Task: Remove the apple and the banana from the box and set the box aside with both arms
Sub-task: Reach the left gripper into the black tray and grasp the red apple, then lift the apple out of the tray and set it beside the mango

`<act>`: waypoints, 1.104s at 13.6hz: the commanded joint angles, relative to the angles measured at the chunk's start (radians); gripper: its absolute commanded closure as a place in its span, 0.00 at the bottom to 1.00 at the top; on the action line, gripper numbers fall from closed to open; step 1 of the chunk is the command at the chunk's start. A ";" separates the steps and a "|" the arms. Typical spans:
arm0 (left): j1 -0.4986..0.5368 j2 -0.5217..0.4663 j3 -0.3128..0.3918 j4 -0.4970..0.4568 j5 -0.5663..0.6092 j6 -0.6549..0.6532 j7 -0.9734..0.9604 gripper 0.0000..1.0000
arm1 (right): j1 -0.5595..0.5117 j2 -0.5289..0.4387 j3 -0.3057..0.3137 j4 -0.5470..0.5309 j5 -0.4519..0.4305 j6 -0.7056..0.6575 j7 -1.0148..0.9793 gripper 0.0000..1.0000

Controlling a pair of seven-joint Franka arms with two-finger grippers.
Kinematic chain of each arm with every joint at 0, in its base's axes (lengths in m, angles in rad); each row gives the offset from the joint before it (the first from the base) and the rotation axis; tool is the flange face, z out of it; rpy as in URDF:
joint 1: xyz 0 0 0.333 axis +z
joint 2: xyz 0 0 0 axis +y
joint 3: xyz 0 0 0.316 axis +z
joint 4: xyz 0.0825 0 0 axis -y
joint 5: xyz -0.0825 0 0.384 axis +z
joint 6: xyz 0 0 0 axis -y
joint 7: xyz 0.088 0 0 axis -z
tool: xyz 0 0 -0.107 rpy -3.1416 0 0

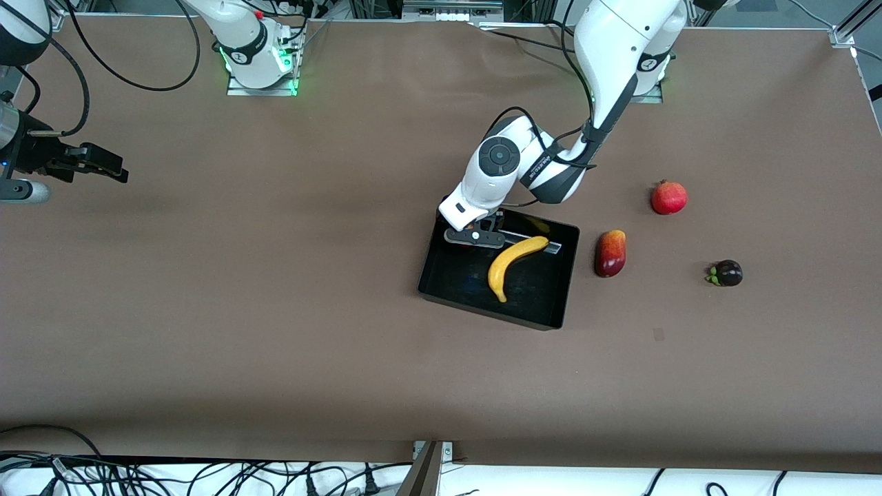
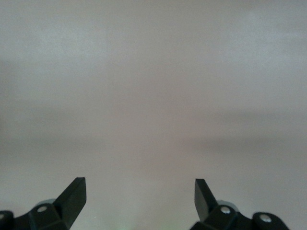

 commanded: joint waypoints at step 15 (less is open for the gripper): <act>0.379 -0.322 0.006 -0.065 0.026 -0.334 0.501 1.00 | 0.005 0.007 -0.004 0.020 -0.004 -0.020 0.011 0.00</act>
